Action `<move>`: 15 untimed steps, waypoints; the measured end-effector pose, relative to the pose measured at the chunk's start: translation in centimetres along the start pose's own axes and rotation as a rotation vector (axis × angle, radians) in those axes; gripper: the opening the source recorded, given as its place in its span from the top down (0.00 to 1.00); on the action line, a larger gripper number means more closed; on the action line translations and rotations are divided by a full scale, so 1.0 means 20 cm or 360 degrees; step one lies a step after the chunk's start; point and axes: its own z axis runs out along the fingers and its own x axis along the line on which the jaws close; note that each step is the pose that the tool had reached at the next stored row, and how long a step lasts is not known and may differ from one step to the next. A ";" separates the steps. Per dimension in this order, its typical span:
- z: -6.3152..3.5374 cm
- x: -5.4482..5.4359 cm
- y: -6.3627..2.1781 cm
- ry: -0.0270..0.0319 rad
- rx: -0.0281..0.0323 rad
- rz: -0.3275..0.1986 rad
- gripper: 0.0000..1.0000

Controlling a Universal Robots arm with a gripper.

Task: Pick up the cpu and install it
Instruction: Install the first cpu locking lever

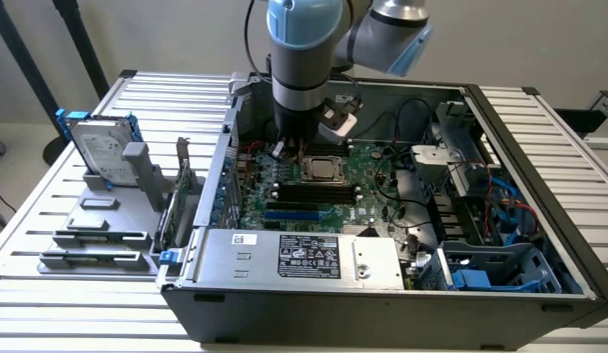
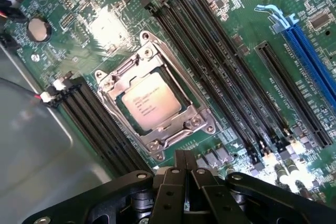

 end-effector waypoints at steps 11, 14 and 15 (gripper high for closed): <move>-0.015 0.04 -0.045 -0.00727 -0.00085 -0.0135 0.89; -0.013 0.05 -0.059 -0.00816 -0.00030 -0.0172 0.89; -0.012 0.06 -0.063 -0.00844 -0.00010 -0.0185 0.89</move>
